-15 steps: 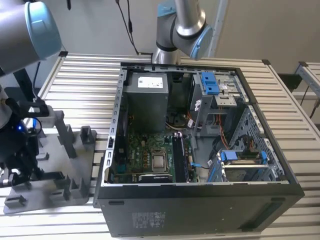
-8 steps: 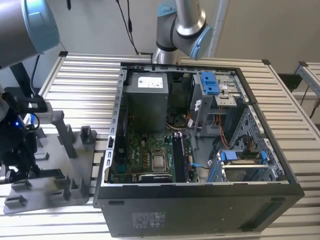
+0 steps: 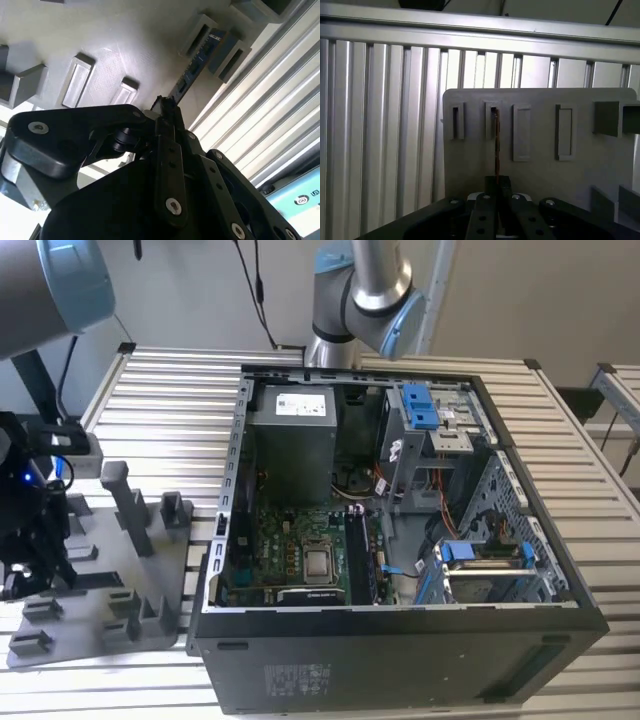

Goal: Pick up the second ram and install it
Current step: 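Pick up the second ram and move it above second insertion slot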

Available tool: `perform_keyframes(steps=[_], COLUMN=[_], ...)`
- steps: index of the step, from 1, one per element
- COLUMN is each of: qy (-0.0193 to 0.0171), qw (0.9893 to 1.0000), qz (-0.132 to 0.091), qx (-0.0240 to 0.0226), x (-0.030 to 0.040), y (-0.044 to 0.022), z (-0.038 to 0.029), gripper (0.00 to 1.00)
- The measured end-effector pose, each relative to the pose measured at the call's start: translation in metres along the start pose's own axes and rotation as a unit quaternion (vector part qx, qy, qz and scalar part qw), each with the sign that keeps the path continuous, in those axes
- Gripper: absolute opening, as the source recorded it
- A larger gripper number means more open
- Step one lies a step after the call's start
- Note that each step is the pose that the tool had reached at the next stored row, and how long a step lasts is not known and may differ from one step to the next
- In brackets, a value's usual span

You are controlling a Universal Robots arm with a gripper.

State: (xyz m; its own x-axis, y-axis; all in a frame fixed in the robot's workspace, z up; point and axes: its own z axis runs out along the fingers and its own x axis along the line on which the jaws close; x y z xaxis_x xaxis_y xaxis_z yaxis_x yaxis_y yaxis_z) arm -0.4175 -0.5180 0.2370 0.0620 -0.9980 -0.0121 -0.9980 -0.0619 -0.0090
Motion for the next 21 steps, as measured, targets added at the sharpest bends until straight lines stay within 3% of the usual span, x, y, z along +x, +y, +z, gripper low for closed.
perform_keyframes(steps=[21], qy=[0.0], qw=[1.0], qz=[0.0], qx=[0.0], x=[-0.0004], y=[-0.0002], z=[-0.0291], gripper=[0.14])
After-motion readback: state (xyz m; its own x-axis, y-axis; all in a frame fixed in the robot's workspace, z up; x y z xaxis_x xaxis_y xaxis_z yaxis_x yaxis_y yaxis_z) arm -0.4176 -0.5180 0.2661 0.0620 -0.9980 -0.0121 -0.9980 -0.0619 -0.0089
